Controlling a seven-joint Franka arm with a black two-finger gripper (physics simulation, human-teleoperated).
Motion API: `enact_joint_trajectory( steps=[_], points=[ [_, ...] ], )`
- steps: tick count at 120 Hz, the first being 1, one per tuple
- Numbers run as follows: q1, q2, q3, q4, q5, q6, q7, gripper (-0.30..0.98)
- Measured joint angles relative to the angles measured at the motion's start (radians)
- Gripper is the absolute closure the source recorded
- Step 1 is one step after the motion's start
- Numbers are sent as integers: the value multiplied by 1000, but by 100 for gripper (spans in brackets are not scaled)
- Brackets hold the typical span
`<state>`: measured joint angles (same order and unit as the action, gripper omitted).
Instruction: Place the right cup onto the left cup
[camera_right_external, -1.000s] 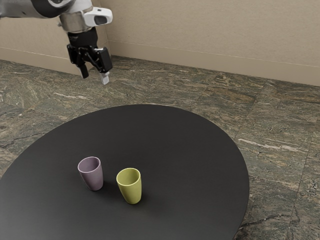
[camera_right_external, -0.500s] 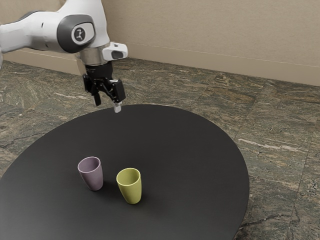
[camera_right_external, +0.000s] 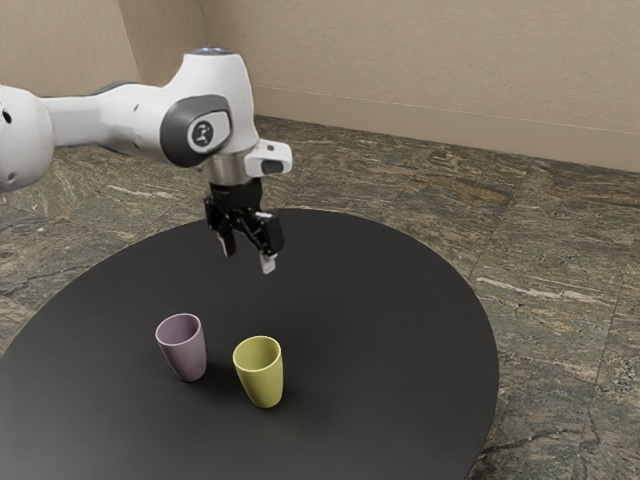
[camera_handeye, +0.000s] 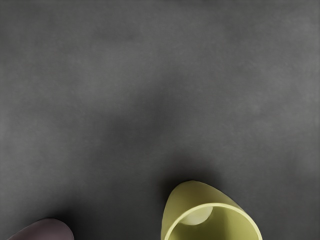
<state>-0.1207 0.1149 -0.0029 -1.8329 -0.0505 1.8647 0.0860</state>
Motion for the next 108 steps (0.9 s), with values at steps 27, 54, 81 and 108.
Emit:
enact_joint_trajectory(
  steps=[27, 54, 81, 108],
  points=[
    [-15, 0, -27, -59, -1, 65, -5, 2],
    [-18, -12, -66, -128, -14, 123, -12, 2],
    [-29, -28, -96, -197, -20, 167, -29, 2],
    [-24, -70, -112, -276, -39, 206, -46, 2]
  ],
)
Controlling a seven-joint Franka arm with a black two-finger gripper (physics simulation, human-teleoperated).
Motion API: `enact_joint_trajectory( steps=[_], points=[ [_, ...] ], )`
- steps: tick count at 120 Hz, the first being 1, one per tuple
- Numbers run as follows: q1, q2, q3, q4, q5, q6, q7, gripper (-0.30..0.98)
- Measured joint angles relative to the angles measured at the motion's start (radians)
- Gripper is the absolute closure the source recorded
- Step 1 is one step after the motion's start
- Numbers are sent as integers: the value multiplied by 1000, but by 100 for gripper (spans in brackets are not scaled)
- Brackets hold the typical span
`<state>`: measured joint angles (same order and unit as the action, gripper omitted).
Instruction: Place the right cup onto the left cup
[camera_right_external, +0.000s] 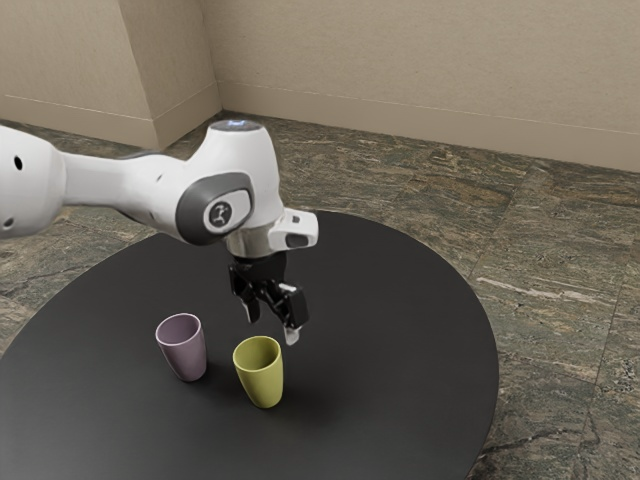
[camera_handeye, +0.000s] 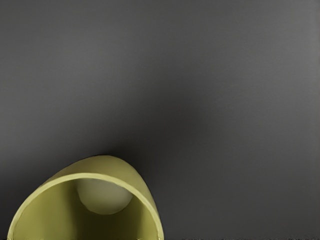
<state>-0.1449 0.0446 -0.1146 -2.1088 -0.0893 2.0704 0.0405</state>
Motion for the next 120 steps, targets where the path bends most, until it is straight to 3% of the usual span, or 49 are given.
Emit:
enact_joint_trajectory(
  steps=[120],
  points=[
    [-1, 45, -23, -55, -5, 61, -179, 2]
  ],
)
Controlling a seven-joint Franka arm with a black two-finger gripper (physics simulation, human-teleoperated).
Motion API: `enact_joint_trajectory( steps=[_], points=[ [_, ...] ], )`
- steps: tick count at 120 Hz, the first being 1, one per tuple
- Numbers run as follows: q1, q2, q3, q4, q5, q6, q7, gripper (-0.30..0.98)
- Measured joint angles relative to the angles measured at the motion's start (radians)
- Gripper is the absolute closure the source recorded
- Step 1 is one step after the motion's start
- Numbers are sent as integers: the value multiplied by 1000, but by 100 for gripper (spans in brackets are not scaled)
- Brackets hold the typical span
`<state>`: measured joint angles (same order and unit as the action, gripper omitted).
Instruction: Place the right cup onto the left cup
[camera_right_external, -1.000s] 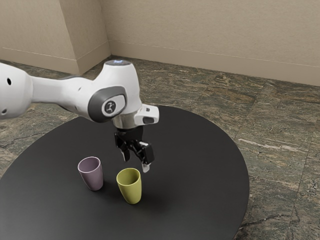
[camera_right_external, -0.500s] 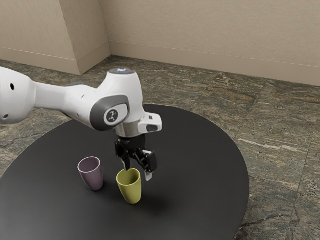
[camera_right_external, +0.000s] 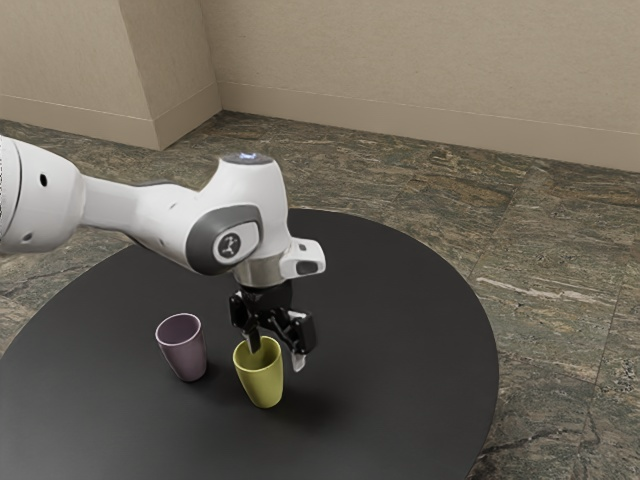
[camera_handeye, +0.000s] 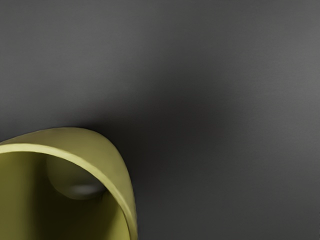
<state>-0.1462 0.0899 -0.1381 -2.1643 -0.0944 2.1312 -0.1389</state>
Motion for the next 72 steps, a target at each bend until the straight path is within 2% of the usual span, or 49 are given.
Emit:
enact_joint_trajectory(
  steps=[40, 72],
  points=[
    [8, 32, 0, 5, 1, 16, -21, 2],
    [8, 64, 1, 7, 1, 36, -31, 7]
  ],
)
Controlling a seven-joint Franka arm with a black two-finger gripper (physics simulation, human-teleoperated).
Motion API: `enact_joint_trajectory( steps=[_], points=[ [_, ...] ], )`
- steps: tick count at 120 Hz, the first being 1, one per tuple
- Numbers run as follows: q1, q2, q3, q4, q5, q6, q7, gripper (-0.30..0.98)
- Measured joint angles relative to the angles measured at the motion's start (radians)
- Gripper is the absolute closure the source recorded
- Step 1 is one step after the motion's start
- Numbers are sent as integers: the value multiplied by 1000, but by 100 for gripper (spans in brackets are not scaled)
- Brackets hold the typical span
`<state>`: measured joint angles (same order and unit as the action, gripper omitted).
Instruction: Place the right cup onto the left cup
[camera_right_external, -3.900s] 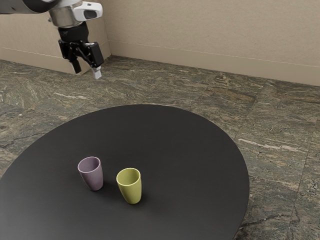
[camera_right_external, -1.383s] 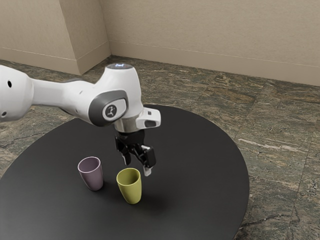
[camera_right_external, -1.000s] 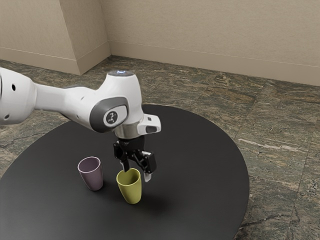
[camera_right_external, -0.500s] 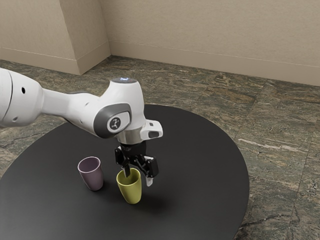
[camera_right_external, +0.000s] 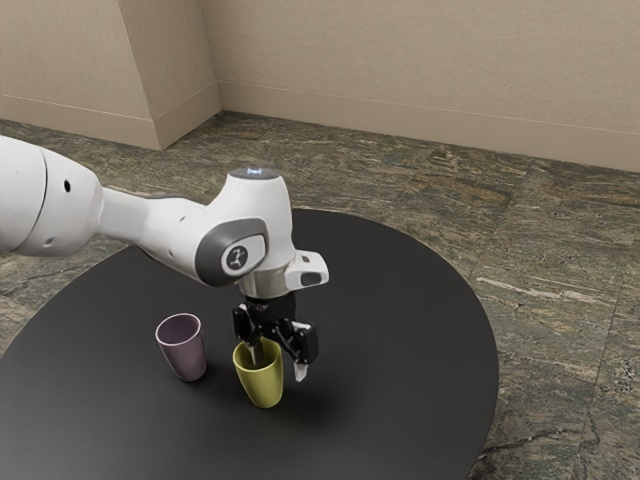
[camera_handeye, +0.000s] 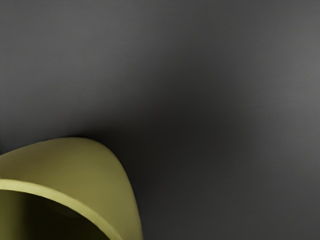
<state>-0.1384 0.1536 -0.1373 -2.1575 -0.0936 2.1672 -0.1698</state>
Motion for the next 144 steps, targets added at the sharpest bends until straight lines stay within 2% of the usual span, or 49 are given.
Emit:
enact_joint_trajectory(
  steps=[91, 113, 144],
  points=[
    [2, 0, 11, -1, 1, 10, -13, 69],
    [2, -4, 11, -3, 6, 10, -17, 76],
    [2, -53, 11, -3, 19, -3, -24, 78]
  ],
)
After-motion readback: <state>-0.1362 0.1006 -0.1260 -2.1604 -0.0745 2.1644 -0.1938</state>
